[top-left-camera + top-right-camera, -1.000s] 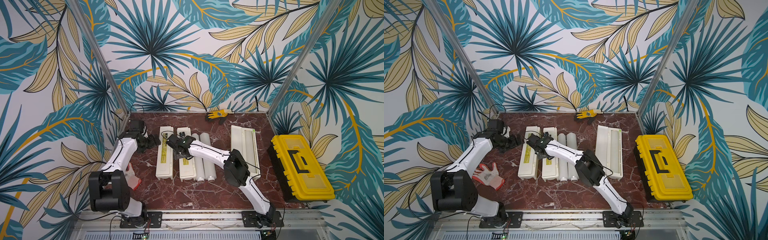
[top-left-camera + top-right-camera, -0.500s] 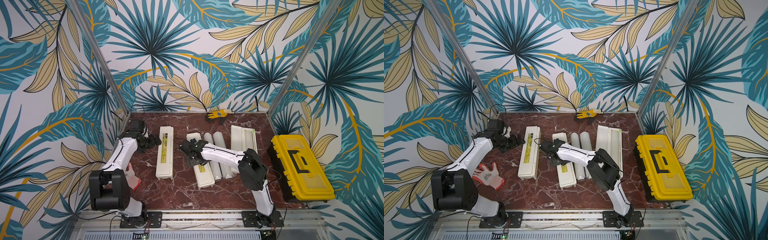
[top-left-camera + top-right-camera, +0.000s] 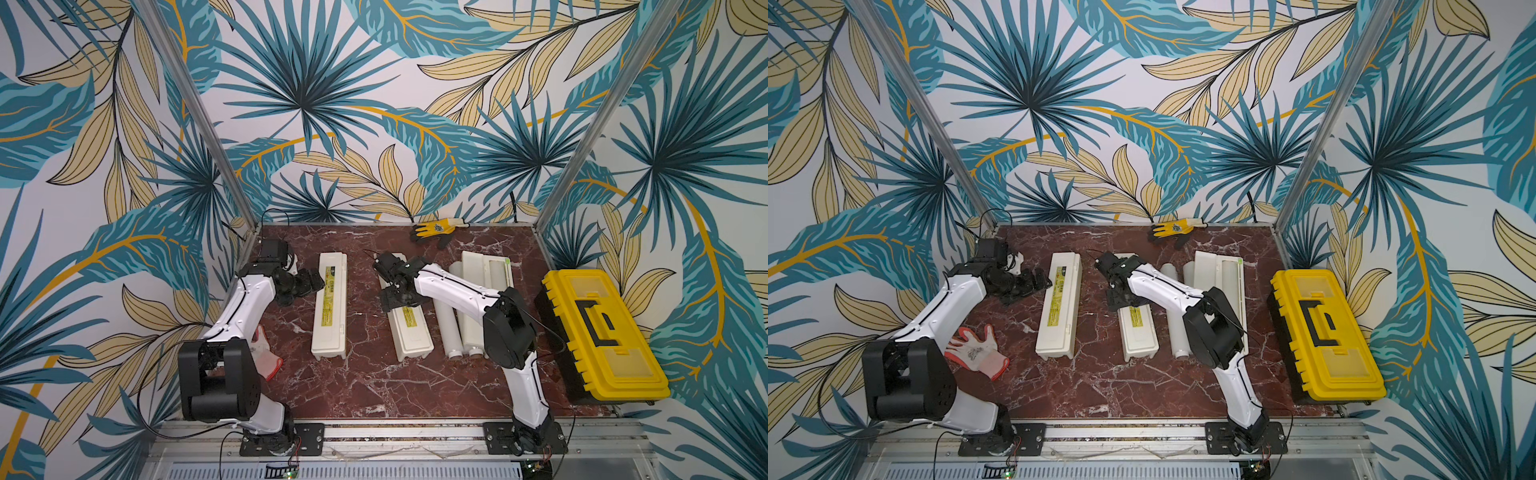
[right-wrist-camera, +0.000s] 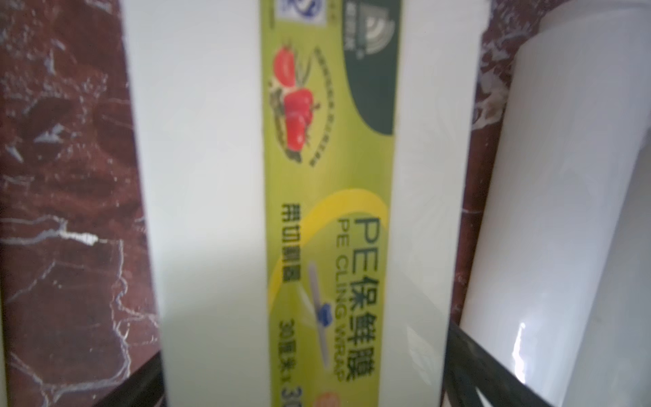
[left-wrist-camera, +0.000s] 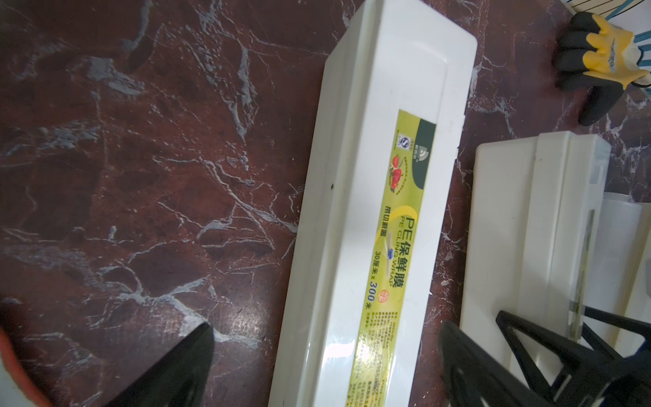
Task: Put plastic wrap rolls into dispensers
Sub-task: Adjust the plastic wrap cutting box at the center of the board, then pick up the plastic wrap cutting box from the center of the board.
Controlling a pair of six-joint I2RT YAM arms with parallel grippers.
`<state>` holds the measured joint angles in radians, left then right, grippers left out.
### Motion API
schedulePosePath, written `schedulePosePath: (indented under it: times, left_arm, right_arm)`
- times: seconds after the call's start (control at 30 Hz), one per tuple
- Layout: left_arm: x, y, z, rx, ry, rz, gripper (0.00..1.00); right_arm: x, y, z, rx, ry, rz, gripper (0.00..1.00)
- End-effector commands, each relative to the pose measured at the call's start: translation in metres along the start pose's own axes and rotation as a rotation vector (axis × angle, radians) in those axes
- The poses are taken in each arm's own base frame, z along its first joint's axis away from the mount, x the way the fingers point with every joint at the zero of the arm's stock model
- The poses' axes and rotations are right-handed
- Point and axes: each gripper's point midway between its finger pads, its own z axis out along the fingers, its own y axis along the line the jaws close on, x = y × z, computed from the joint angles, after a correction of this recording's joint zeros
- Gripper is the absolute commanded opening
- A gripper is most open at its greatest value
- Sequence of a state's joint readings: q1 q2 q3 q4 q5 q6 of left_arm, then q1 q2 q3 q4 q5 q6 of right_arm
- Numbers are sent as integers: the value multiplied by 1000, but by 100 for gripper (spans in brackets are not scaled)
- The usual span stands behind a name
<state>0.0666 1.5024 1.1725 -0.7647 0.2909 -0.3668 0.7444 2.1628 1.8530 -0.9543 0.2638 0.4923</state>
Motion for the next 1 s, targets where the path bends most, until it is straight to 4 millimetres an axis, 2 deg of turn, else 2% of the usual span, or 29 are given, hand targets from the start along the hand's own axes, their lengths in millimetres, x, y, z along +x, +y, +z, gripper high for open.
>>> schedulePosePath:
  times: [0.0, 0.27, 0.5, 0.97]
  left_arm:
    - [-5, -2, -5, 18, -26, 9, 99]
    - [-2, -6, -5, 43, -14, 21, 100]
    - [-3, -6, -6, 36, -21, -5, 100]
    - [-2, -2, 1, -9, -18, -23, 99]
  right_arm:
    - [9, 8, 16, 2, 71, -48, 99]
    - [-10, 12, 18, -77, 73, 20, 99]
    - [-22, 14, 13, -107, 50, 5, 99]
    - [-60, 3, 33, -69, -10, -12, 99]
